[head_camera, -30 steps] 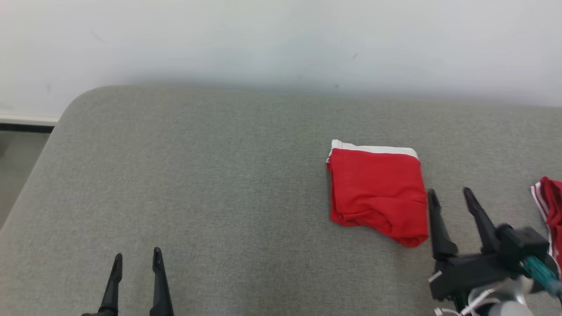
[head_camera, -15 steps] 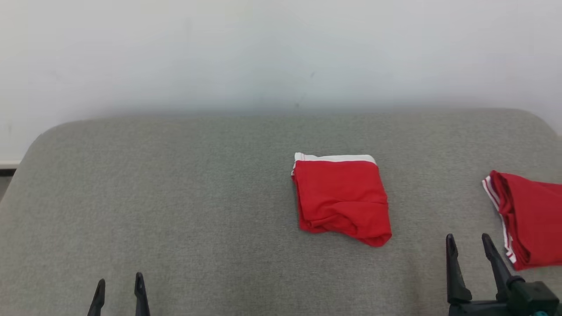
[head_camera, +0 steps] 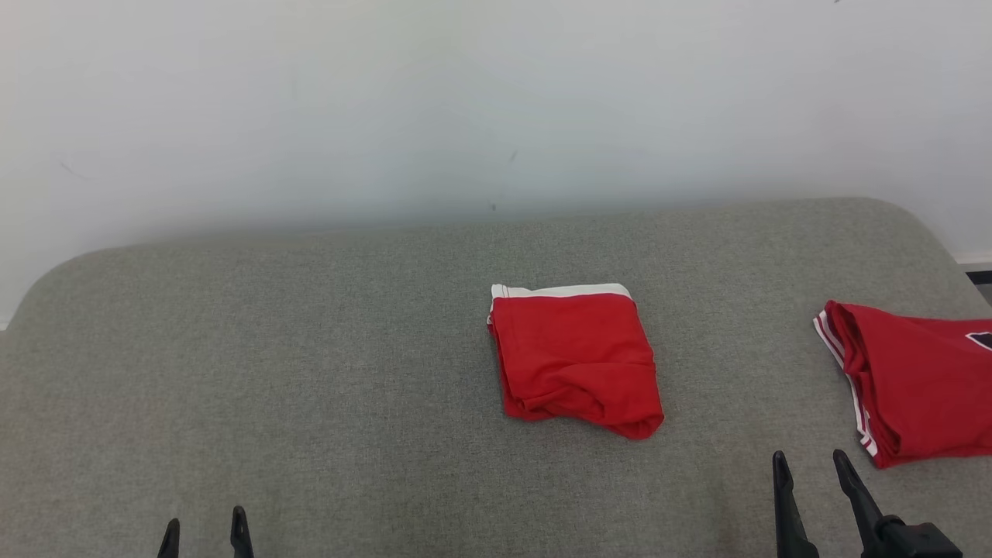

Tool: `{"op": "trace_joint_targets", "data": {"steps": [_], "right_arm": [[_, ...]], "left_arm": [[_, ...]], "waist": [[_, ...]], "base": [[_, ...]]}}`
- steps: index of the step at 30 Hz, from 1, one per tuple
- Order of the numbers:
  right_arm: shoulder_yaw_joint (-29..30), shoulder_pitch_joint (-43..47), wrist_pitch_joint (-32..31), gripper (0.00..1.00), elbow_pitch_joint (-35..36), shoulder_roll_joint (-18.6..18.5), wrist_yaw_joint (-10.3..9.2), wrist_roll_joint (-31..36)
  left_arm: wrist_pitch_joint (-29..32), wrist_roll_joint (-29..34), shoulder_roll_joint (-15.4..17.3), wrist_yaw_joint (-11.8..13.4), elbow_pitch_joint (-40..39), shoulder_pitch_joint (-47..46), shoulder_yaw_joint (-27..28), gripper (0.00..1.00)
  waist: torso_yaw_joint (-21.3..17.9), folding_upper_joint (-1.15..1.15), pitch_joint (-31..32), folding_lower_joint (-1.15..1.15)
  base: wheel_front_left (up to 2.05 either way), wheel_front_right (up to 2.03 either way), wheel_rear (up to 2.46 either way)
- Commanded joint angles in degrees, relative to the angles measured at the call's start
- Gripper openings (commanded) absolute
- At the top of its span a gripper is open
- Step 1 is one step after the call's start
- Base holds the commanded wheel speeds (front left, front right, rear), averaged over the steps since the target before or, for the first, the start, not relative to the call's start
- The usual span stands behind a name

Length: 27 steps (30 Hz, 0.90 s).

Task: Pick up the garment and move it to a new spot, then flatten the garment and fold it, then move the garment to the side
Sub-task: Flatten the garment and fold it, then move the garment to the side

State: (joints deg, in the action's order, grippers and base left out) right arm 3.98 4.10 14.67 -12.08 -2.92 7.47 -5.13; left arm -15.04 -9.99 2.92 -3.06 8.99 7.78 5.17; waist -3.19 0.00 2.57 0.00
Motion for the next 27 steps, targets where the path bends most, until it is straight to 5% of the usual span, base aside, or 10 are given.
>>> {"op": "trace_joint_targets", "data": {"steps": [1, 27], "right_arm": [[0.0, -0.2, 0.3, 1.0, -0.1, 0.0, 0.0, -0.6], [-2.5, -1.3, 0.2, 1.0, -1.6, 0.0, 0.0, -1.7]], "left_arm": [[-0.1, 0.2, 0.0, -0.1, 0.2, 0.5, 0.2, 1.0], [-0.1, 0.4, 0.0, -0.1, 0.0, 0.8, 0.4, 1.0]], "waist": [[0.0, 0.0, 0.0, 0.0], [0.8, 0.0, -0.6, 0.0]], "base": [[0.0, 0.0, 0.0], [0.0, 0.0, 0.0]]}}
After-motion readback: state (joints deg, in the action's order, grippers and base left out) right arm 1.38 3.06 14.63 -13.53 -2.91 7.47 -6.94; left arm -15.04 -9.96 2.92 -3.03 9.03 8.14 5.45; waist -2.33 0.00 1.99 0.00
